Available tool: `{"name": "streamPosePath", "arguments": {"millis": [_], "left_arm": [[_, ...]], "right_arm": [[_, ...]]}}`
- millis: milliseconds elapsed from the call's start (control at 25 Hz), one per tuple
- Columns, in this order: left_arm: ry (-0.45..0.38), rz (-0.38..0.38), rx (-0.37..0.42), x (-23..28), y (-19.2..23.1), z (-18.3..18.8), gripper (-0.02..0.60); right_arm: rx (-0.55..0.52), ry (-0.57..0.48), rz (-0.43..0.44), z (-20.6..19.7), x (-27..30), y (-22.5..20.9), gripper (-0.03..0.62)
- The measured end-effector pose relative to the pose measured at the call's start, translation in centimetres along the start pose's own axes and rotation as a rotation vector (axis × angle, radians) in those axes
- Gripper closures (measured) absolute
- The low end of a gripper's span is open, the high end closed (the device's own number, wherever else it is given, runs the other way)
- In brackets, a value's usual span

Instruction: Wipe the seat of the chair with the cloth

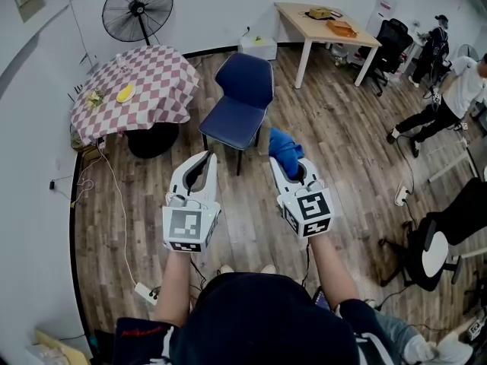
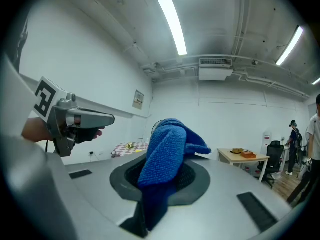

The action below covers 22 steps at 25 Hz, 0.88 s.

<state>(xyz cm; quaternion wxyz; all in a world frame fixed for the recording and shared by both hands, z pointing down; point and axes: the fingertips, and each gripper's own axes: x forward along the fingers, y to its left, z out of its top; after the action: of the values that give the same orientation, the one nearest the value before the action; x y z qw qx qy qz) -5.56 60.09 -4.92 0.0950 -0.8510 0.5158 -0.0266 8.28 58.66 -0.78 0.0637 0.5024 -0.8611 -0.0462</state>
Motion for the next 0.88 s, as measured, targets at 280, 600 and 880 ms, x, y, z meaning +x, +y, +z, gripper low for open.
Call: {"name": "streamPosePath", "arguments": {"millis": [280,600,880], "left_arm": [[0.023,0.015,-0.002,0.8,-3.1,-1.0,0.566],[0.115,0.029,0.004,0.8,-6.4,-5.1,0.566],[0.127,0.023,0.012,2.9,-6.8,-5.5,0.566]], "right_arm": [[0.01,0.013,0.025,-1.8,-1.6,-2.1,0.543],[0.036,0.056,0.072,-5.9,-3.0,-3.0,0.543],[0.063,0.065,0.071,-7.0,-2.2,-4.9,0.543]]}}
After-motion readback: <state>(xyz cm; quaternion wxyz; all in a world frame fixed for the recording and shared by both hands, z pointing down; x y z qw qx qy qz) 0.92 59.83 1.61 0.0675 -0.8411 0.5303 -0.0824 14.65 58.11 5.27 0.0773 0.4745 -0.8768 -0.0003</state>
